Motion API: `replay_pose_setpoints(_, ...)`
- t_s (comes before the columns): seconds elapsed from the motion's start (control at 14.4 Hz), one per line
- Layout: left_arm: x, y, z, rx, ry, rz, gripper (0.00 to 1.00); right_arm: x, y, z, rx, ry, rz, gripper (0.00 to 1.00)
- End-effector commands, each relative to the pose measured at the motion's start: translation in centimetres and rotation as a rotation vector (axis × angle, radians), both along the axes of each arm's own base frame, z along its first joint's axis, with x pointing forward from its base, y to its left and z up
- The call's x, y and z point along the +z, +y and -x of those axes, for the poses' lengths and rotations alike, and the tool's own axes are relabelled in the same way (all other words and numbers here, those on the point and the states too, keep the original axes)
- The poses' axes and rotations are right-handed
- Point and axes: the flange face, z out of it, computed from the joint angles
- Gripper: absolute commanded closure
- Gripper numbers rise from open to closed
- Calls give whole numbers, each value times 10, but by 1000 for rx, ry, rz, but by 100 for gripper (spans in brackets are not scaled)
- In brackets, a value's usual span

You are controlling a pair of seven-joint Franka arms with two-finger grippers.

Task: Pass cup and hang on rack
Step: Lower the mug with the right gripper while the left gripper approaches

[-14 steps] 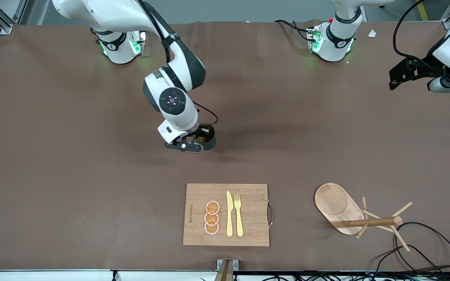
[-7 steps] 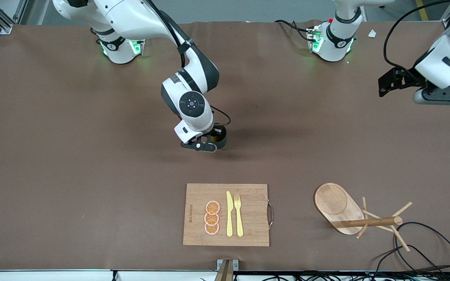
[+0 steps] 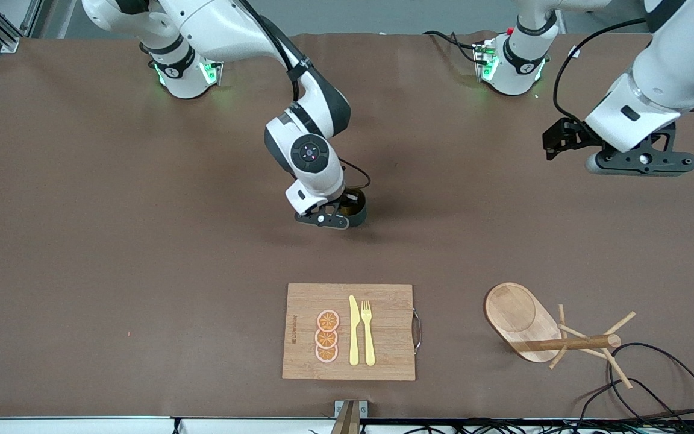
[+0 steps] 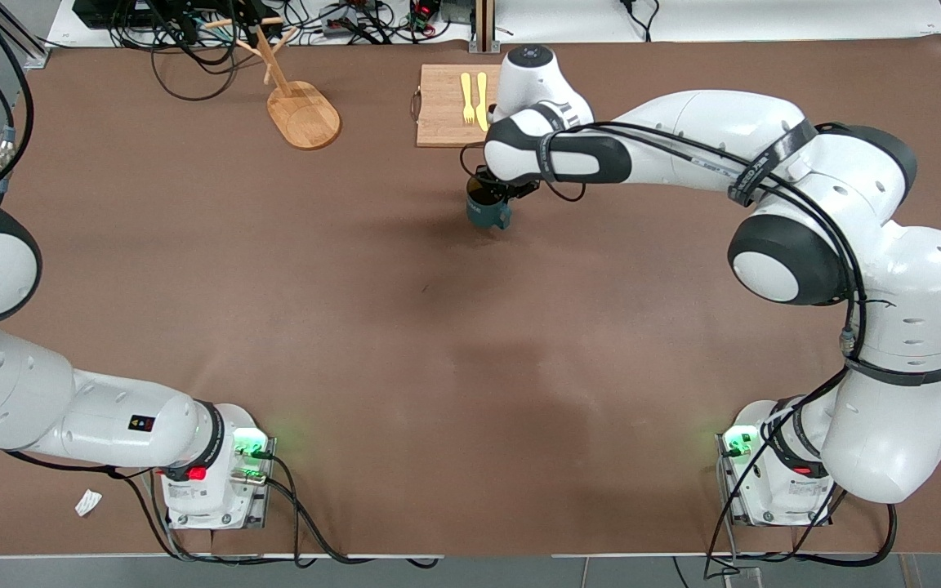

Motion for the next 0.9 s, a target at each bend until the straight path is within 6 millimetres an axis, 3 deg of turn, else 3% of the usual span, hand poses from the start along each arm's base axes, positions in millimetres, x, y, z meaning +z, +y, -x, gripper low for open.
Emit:
replay_pose_setpoints(0.0, 2, -10, -3, 35, -27, -18, 0, -9, 7, 2, -18, 6, -2, 99)
replay_pose_setpoints(0.14, -3, -13, -8, 51, -32, -16, 0, -14, 6, 2, -17, 8, 1, 93)
replay_pose_setpoints(0.35, -9, -17, -16, 50, -53, -6, 0, -11, 7, 1, -15, -5, -5, 0)
replay_pose_setpoints(0.62, -18, -25, -26, 71, -89, 10, 0, -1, 0, -6, 14, -10, -11, 0)
replay_pose_setpoints(0.83, -36, -58, -28, 108, -87, 12, 0, 41, -18, -18, 51, 25, -3, 0)
